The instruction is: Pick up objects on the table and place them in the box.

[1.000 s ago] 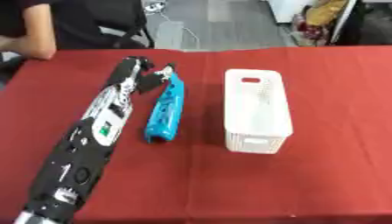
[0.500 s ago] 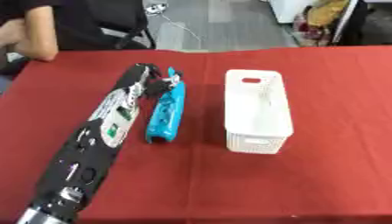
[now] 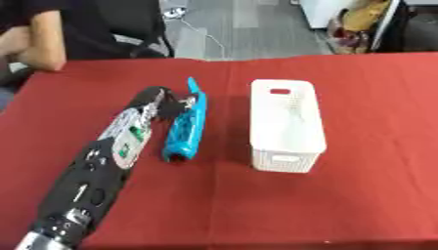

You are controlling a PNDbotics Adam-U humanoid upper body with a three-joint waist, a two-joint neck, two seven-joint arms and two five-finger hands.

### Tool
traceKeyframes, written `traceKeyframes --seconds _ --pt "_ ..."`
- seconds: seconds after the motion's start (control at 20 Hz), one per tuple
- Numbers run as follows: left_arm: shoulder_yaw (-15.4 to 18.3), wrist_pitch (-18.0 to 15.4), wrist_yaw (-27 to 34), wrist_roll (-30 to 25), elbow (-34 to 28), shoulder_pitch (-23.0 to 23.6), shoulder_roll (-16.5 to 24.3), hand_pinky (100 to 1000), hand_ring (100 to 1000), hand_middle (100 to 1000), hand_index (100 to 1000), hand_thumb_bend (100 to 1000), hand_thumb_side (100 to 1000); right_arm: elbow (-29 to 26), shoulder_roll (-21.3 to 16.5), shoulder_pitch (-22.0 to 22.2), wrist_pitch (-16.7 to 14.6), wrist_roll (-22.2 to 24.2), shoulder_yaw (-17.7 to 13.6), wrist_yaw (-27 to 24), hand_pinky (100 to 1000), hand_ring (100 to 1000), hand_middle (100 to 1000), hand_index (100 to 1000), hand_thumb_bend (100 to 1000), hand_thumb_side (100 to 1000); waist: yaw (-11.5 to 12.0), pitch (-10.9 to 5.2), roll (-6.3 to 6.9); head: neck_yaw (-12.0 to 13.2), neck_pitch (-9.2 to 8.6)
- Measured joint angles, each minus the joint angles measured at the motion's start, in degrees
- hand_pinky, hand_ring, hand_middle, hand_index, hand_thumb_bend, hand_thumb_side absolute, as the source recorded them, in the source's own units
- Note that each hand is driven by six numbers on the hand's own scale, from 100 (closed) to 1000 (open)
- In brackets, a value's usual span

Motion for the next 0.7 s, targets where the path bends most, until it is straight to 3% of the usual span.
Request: traceKeyframes --seconds 0.7 --pt "-3.0 -2.77 1.07 -3.05 0.41 -0.54 -0.06 661 641 694 778 677 960 0.0 -0.13 0.0 0.01 0.06 0.02 -0.04 765 888 884 946 100 970 -0.18 -0.14 0.18 0.0 0.0"
